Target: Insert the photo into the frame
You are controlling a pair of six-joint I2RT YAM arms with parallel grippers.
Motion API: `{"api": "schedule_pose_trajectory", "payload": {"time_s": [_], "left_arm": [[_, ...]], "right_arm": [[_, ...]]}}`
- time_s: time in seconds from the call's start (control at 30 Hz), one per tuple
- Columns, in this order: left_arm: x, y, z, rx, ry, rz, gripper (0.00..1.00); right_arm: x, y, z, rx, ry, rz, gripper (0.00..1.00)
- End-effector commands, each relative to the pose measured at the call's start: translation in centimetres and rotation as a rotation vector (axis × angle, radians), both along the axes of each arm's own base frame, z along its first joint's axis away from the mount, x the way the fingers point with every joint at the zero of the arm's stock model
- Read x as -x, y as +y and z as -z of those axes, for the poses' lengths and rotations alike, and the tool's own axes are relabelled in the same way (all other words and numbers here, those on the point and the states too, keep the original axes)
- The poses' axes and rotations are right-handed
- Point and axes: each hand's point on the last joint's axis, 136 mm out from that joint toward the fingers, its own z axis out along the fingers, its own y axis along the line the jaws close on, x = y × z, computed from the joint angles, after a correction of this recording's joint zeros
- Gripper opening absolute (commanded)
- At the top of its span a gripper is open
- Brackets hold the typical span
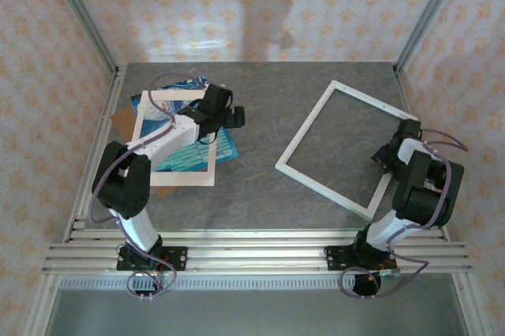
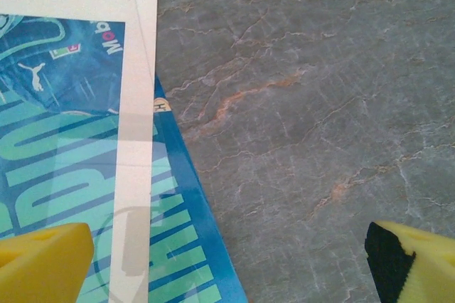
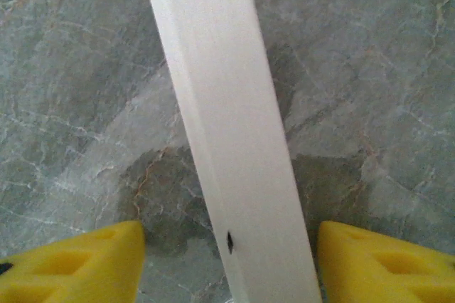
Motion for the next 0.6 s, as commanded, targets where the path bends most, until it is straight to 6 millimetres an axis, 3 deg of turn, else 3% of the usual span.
{"api": "schedule_pose_trajectory", "payload": {"time_s": [0.0, 0.23, 0.37, 0.57], "left_arm": [[0.5, 1.1, 0.1, -0.008, 0.010, -0.060, 1.00], [0.6, 2.0, -0.2, -0.062, 0.030, -0.069, 1.00], [0.5, 3.1, -1.2, -0.083, 0.027, -0.086, 1.00], [0.6, 3.0, -1.2, 0.002, 0.070, -0.083, 1.00]], "right_arm": [[-0.9, 0.4, 0.1, -0.031, -0.008, -0.024, 0.58], [-1.9, 2.8, -0.5, 0.033, 0.008, -0.172, 0.41], [-3.0, 4.5, -0.8, 0.075, 0.021, -0.262, 0.39], [-4.9, 5.7, -1.3, 0.110, 0.061, -0.372, 0.36]]}}
